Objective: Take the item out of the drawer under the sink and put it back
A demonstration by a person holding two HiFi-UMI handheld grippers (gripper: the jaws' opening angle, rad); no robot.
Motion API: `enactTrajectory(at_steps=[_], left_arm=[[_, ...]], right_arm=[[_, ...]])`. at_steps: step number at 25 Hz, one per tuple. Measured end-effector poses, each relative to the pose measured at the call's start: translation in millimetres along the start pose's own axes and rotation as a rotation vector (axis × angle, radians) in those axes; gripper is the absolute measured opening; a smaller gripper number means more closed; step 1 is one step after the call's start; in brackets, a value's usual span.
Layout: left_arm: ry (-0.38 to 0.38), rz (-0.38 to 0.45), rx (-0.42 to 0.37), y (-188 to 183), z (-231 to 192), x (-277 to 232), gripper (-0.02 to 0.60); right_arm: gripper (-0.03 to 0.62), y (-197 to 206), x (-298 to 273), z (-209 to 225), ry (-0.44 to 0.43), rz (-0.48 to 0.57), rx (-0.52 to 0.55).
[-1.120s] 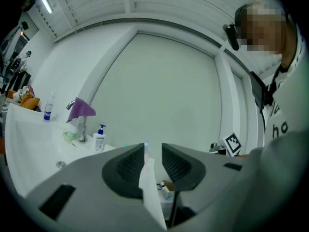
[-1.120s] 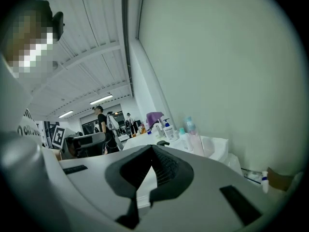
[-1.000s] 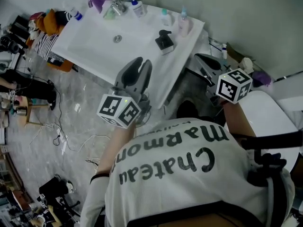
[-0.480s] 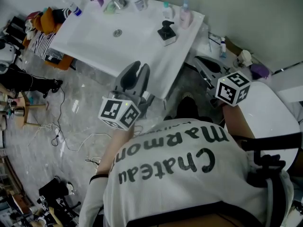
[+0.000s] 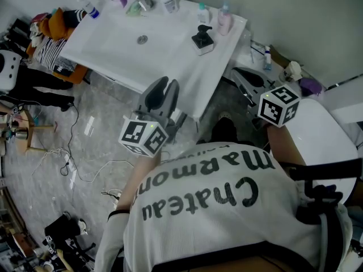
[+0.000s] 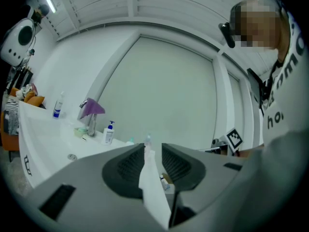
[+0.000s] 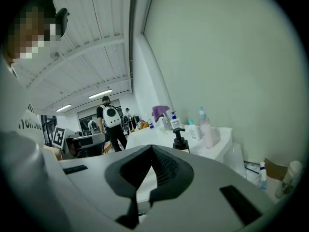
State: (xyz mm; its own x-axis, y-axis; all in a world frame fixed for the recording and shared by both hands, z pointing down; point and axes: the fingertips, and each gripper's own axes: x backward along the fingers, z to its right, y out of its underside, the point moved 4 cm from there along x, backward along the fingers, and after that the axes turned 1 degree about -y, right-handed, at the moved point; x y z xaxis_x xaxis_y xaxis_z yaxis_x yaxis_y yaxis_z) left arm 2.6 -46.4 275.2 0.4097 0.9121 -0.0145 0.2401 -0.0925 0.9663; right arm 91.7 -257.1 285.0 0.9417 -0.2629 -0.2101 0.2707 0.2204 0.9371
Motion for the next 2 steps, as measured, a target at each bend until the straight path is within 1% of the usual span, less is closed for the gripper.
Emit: enactTrajectory(at_steps=[2], left_arm=[[-0.007,-0.002,0.013,2.7,-6.2,5.9,0.114]], right_arm=[[0.011,2.7,-4.2,-6.5,-0.005,-0.002,0.002]])
